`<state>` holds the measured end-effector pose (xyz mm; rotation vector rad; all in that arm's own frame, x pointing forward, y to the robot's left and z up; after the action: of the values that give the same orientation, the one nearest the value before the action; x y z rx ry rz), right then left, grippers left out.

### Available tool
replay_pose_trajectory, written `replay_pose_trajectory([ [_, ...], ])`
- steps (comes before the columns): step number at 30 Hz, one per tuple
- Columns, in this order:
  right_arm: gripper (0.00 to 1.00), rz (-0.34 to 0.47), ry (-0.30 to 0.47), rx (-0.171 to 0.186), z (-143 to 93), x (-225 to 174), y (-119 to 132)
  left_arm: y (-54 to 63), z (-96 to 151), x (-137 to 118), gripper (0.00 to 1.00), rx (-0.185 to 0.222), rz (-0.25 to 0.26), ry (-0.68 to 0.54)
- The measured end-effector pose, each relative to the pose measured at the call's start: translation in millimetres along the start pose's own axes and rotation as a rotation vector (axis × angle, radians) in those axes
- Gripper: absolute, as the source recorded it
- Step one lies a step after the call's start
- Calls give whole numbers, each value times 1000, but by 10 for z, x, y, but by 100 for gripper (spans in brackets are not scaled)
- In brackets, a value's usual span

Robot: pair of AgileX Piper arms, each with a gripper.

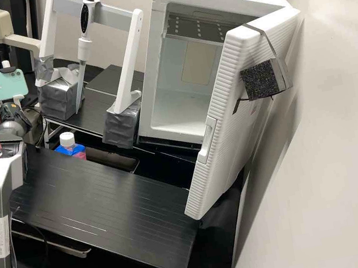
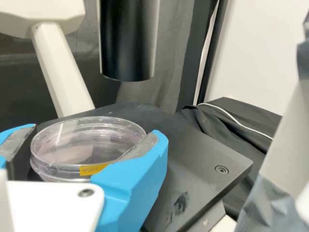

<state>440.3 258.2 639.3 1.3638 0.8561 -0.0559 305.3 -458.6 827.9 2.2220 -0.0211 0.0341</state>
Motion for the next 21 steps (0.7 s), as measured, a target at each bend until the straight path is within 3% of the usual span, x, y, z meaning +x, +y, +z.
replay_pose_trajectory([
  [3,0,7,0,-3,20,58,4,0,0,0,100,0,0,0],
  [7,0,11,1,20,72,156,-19,0,0,0,100,0,0,0],
  [12,0,21,2,-4,84,243,7,0,0,0,100,0,0,0],
  [21,0,35,-8,-8,125,338,17,0,0,0,100,0,0,0],
])
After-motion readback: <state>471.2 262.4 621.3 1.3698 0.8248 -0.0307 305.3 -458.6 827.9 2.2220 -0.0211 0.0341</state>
